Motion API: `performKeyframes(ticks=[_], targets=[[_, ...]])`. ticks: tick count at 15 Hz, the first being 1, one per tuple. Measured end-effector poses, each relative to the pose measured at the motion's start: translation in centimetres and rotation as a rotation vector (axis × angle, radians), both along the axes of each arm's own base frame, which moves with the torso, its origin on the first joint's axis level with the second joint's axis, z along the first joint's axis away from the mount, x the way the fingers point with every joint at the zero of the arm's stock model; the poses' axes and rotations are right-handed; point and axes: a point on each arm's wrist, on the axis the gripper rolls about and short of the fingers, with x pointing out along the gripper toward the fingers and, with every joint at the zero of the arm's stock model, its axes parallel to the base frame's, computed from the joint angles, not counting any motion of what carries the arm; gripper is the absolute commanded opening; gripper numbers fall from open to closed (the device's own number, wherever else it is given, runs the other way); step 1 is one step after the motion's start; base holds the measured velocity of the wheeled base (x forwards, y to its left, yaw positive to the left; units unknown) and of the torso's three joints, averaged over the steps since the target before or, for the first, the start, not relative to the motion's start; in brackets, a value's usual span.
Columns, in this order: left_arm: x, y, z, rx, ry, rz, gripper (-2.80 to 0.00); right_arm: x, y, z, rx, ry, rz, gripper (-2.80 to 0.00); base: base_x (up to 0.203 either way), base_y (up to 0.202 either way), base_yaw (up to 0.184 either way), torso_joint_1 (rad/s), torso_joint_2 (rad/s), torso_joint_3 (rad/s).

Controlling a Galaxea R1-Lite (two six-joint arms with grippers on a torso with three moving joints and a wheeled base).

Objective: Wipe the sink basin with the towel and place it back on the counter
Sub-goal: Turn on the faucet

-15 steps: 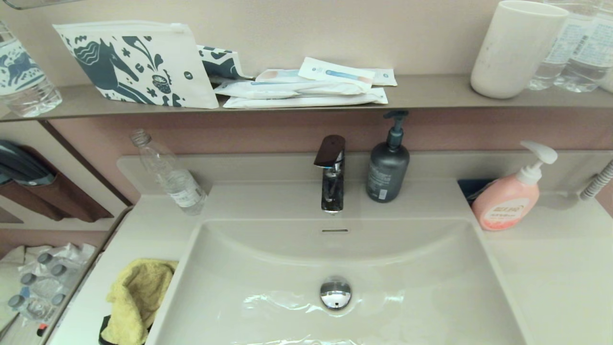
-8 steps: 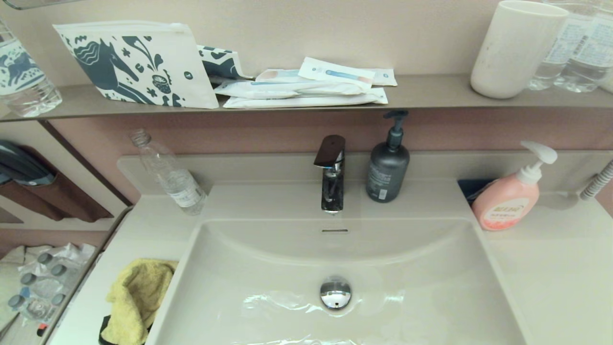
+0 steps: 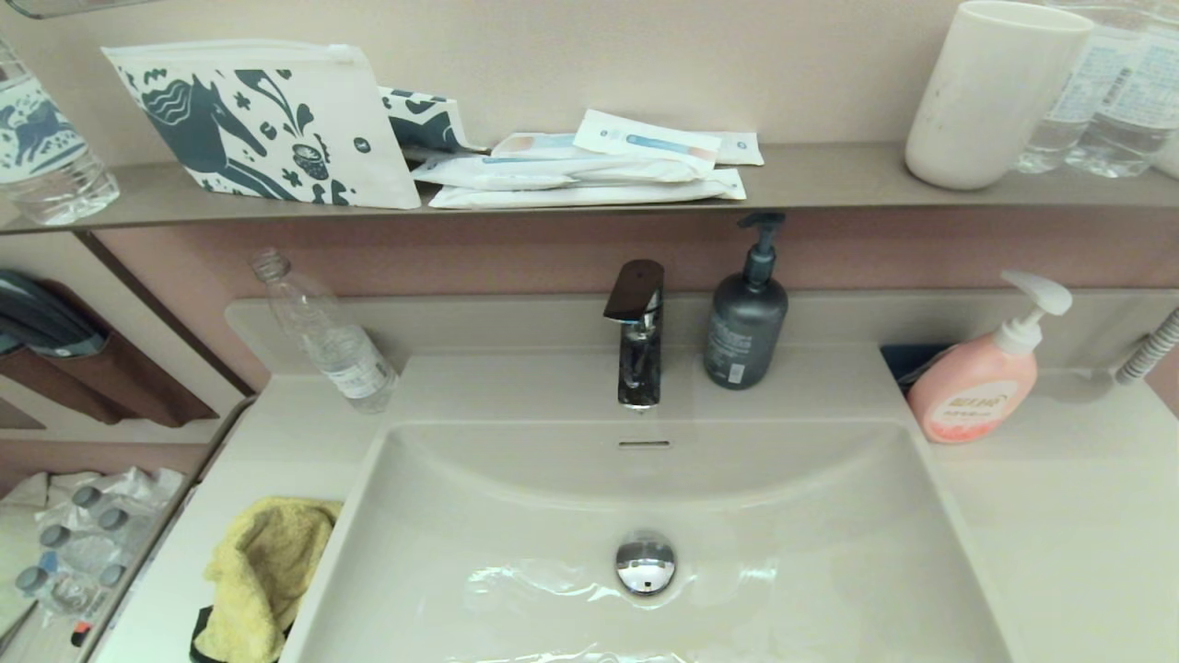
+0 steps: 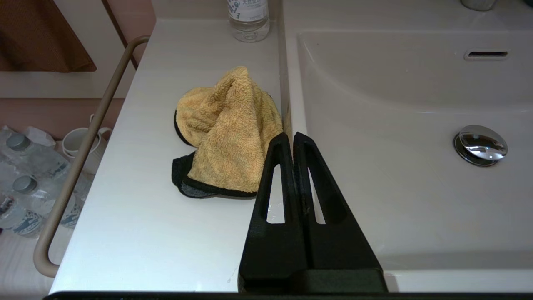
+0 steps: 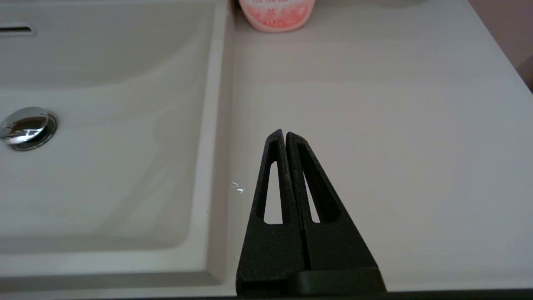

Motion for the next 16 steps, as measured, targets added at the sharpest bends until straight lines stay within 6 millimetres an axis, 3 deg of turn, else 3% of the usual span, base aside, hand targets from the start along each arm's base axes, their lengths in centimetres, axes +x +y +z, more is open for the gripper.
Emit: performKeyframes(ticks=[5, 9, 12, 16], targets=[[0.0, 0.0, 0.0, 0.0, 0.0, 0.0, -2.8, -0.3, 0.0, 3.4, -0.002, 0.007, 0.009, -2.8, 0.0, 0.0, 0.0, 0.0, 0.0, 0.0], [0.0, 0.0, 0.0, 0.0, 0.0, 0.0, -2.8, 1.1, 0.0, 6.5, -0.013, 0.069, 0.005, -2.8, 0.0, 0.0, 0.0, 0.0, 0.0, 0.0], [0.0, 0.0, 0.0, 0.0, 0.0, 0.0, -2.8, 3.3, 0.1, 9.0, -0.008, 0.116, 0.061, -2.8, 0.0, 0.0, 0.0, 0.0, 0.0, 0.0], [0.0, 0.0, 0.0, 0.0, 0.0, 0.0, -2.8, 8.1, 0.7, 12.1, 0.001, 0.158, 0.236, -2.8, 0.0, 0.0, 0.0, 0.0, 0.0, 0.0]])
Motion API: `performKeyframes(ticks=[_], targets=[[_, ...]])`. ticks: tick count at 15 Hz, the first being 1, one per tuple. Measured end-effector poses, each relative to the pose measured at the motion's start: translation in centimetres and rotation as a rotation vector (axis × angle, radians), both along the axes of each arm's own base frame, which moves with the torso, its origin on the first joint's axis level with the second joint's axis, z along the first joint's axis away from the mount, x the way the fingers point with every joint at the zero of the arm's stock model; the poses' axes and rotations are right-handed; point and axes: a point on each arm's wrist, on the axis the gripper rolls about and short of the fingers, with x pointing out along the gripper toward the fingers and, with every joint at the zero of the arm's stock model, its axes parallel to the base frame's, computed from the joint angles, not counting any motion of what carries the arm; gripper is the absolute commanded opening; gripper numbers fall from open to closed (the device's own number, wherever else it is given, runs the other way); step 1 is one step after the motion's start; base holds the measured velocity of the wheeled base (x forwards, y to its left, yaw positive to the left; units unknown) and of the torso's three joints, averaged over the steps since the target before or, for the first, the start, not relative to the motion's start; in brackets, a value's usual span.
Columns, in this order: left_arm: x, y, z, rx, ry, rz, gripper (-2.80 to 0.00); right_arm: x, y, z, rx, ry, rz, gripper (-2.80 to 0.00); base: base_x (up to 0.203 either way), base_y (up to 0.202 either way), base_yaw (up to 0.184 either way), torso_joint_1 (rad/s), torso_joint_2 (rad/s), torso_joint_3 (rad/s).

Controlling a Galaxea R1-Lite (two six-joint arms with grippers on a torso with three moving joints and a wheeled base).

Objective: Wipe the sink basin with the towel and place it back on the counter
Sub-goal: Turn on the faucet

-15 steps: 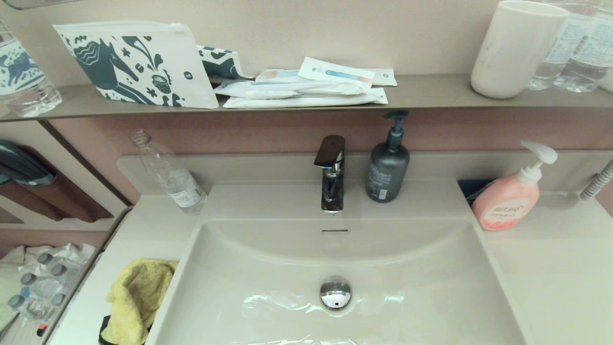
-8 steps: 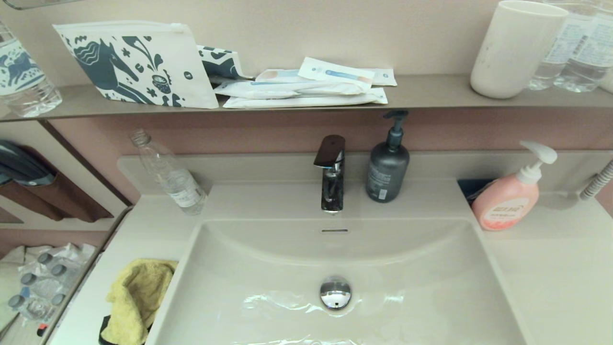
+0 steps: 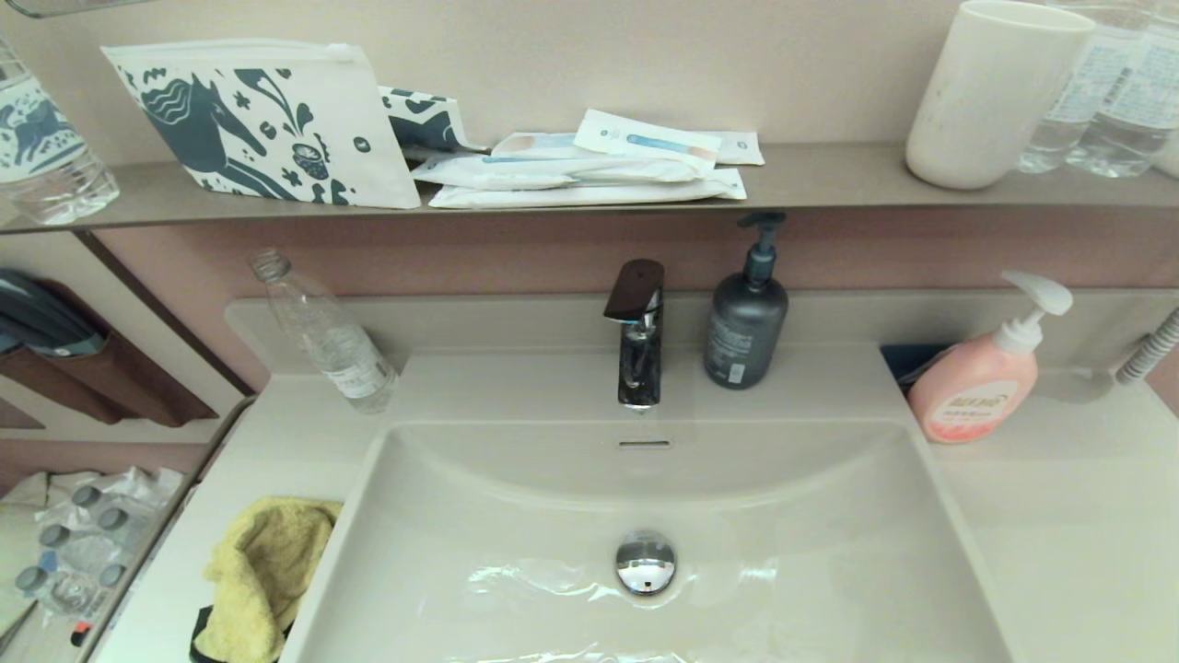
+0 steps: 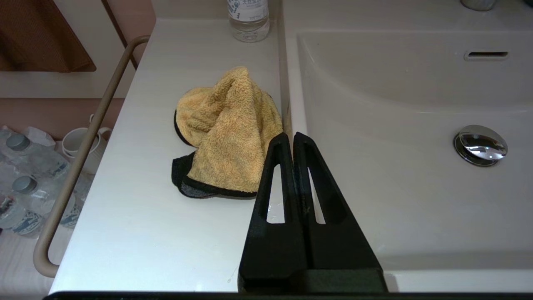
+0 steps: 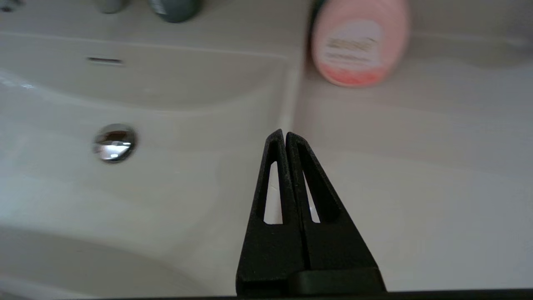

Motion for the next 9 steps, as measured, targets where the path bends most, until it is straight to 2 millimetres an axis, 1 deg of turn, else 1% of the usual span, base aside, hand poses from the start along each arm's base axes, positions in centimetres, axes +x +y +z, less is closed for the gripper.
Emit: performKeyframes(ticks=[2, 4, 6, 9], targets=[[0.0, 0.0, 0.0, 0.0, 0.0, 0.0, -2.8, 2.1, 1.1, 1.3, -0.003, 0.005, 0.107, -2.8, 0.0, 0.0, 0.0, 0.0, 0.0, 0.0], [0.0, 0.0, 0.0, 0.0, 0.0, 0.0, -2.8, 3.7, 2.9, 2.3, -0.006, 0.02, 0.198, -2.8, 0.0, 0.0, 0.0, 0.0, 0.0, 0.0], [0.0, 0.0, 0.0, 0.0, 0.0, 0.0, -2.8, 4.9, 5.4, 3.2, -0.006, 0.033, 0.272, -2.8, 0.0, 0.0, 0.0, 0.0, 0.0, 0.0], [0.0, 0.0, 0.0, 0.0, 0.0, 0.001, -2.8, 7.5, 9.8, 3.7, -0.033, 0.033, 0.302, -2.8, 0.0, 0.0, 0.0, 0.0, 0.0, 0.0]])
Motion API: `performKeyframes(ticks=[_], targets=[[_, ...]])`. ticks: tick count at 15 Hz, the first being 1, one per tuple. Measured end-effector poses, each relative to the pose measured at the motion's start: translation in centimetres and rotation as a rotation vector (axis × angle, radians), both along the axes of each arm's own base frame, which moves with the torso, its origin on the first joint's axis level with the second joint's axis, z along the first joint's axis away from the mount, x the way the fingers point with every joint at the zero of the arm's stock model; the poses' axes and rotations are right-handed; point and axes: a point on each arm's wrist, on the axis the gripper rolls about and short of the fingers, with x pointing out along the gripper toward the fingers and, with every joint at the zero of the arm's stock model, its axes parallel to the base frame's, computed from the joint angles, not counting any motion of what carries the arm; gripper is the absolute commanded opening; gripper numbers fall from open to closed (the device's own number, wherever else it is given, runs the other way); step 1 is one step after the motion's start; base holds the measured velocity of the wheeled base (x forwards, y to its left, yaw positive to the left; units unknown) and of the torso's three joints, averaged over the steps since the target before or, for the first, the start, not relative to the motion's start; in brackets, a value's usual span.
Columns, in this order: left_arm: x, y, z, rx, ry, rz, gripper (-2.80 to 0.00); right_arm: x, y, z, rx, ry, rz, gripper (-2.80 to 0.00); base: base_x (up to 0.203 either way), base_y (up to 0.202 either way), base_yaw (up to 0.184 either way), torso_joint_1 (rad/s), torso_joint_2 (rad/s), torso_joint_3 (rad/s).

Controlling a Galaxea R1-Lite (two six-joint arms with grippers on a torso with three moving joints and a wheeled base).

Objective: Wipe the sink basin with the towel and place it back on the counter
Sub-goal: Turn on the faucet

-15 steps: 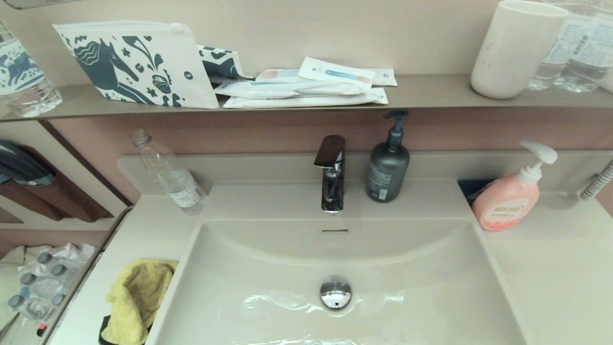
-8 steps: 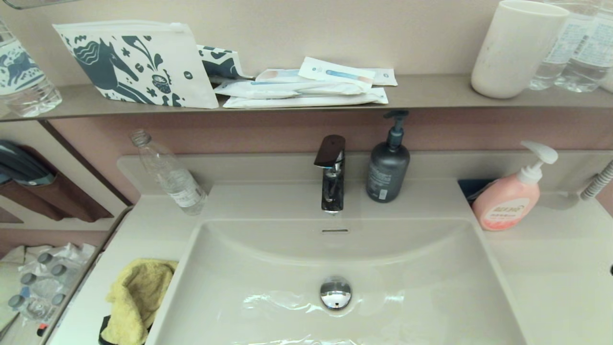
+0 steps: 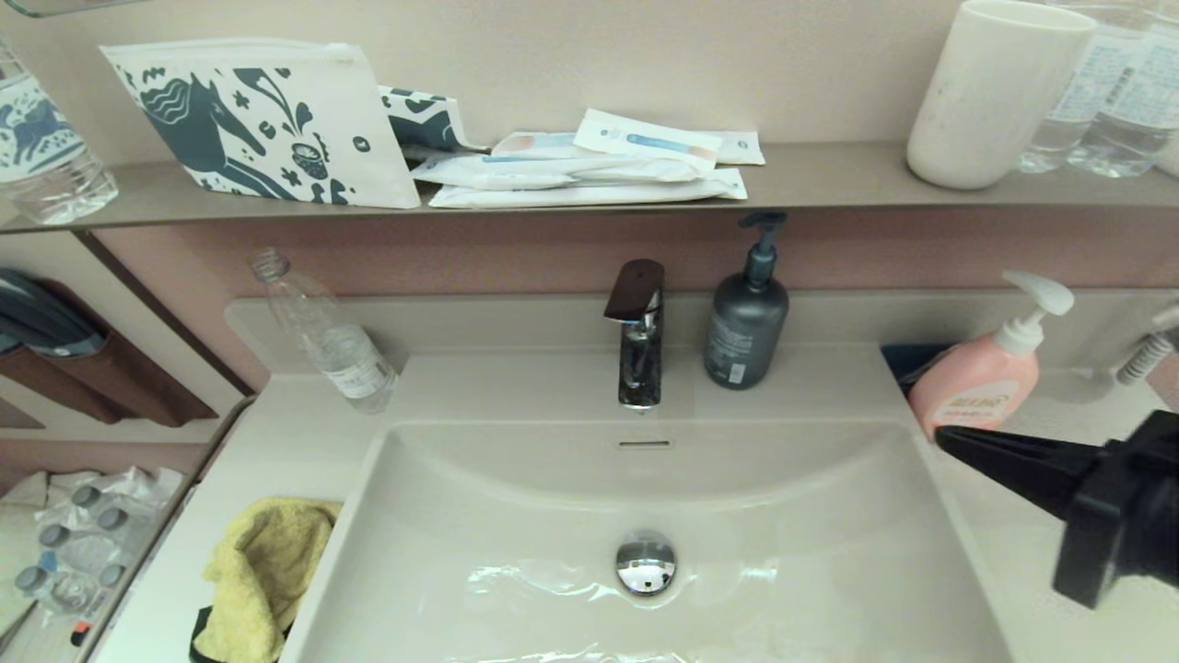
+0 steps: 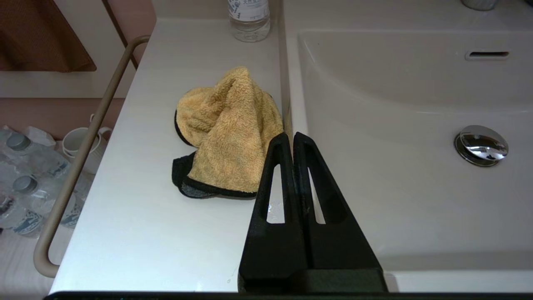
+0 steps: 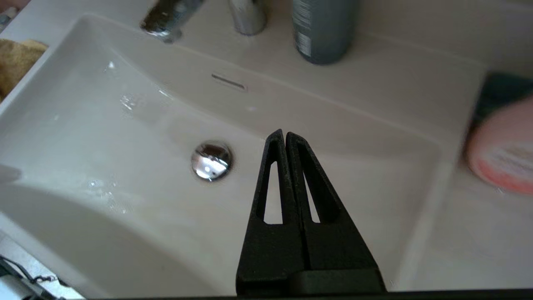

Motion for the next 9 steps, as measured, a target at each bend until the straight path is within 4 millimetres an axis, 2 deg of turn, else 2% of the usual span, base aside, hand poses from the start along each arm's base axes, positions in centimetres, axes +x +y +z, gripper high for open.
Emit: performKeyframes(ticks=[6, 9], targets=[[0.0, 0.0, 0.0, 0.0, 0.0, 0.0, -2.8, 5.3, 8.5, -1.2, -0.03, -0.062, -0.03, -2.8, 0.0, 0.0, 0.0, 0.0, 0.0, 0.0], [0.0, 0.0, 0.0, 0.0, 0.0, 0.0, -2.8, 5.8, 12.5, -2.1, -0.044, -0.092, -0.066, -2.8, 0.0, 0.0, 0.0, 0.0, 0.0, 0.0]])
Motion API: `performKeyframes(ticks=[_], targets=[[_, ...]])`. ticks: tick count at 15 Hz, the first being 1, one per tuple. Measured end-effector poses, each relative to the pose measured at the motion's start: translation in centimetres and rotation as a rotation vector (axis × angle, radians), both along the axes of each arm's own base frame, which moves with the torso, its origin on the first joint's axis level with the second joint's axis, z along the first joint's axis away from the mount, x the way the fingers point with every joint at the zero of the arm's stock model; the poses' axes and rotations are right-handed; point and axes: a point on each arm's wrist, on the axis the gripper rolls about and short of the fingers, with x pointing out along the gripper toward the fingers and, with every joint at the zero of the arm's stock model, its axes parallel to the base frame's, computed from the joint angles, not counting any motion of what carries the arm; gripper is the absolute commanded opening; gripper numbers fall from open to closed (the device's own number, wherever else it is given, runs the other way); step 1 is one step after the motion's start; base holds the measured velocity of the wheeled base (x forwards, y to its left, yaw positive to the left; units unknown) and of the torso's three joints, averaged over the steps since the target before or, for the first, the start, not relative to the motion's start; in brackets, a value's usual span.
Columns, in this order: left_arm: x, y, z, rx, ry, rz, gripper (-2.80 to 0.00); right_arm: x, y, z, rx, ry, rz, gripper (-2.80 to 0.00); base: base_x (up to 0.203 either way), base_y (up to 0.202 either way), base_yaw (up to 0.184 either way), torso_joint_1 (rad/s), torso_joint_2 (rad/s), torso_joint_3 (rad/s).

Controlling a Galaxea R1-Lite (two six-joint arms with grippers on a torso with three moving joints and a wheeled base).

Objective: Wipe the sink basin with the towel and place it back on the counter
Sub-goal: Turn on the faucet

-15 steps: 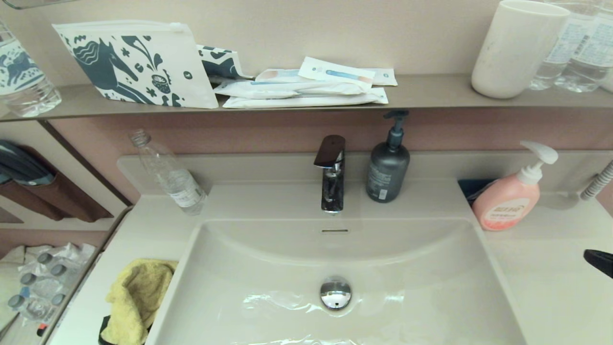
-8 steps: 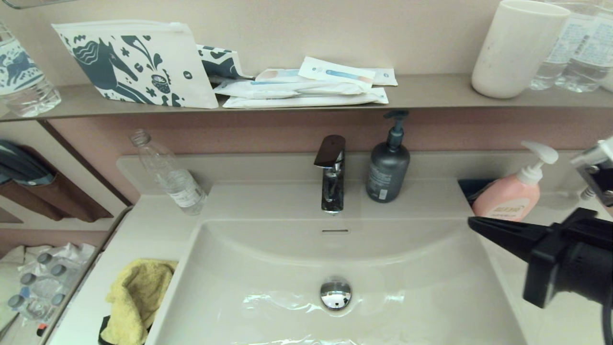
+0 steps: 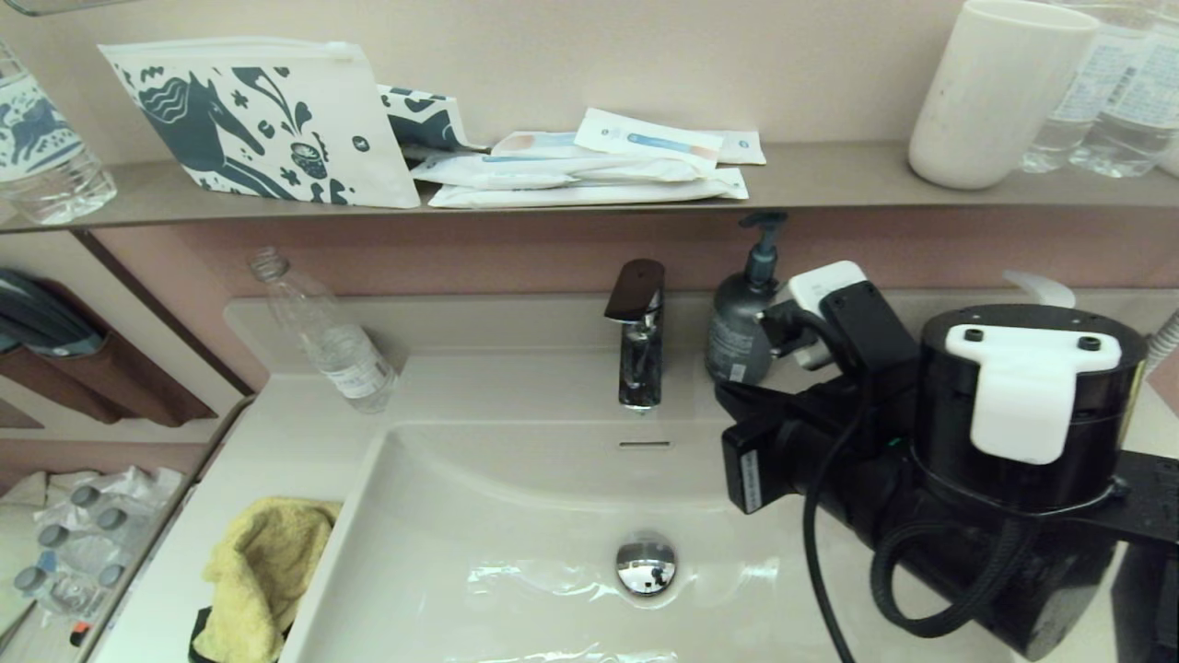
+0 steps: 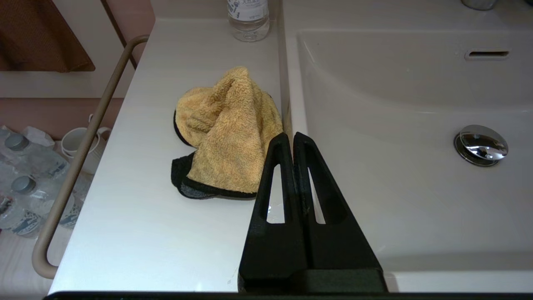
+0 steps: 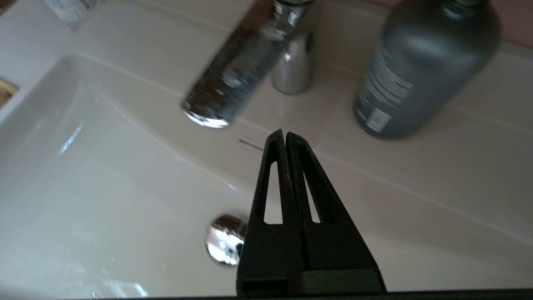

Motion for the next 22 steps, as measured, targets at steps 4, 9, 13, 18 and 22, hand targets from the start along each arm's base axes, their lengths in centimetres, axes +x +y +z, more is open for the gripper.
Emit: performKeyframes(ticks=[4, 9, 13, 18, 22], targets=[[0.0, 0.0, 0.0, 0.0, 0.0, 0.0, -2.8, 1.0, 3.5, -1.2, -0.001, -0.054, -0.045, -2.8, 0.0, 0.0, 0.0, 0.0, 0.0, 0.0], [0.0, 0.0, 0.0, 0.0, 0.0, 0.0, -2.8, 2.8, 5.7, -1.6, 0.014, -0.153, -0.049, -2.8, 0.0, 0.0, 0.0, 0.0, 0.0, 0.0], [0.0, 0.0, 0.0, 0.0, 0.0, 0.0, -2.8, 4.7, 7.1, -2.1, 0.038, -0.225, -0.071, -2.8, 0.0, 0.0, 0.0, 0.0, 0.0, 0.0], [0.0, 0.0, 0.0, 0.0, 0.0, 0.0, -2.8, 6.6, 8.0, -1.6, 0.064, -0.261, -0.099, -2.8, 0.0, 0.0, 0.0, 0.0, 0.0, 0.0], [0.0, 0.0, 0.0, 0.0, 0.0, 0.0, -2.8, 7.3, 9.0, -0.3, 0.126, -0.304, -0.098, -2.8, 0.0, 0.0, 0.0, 0.0, 0.0, 0.0]])
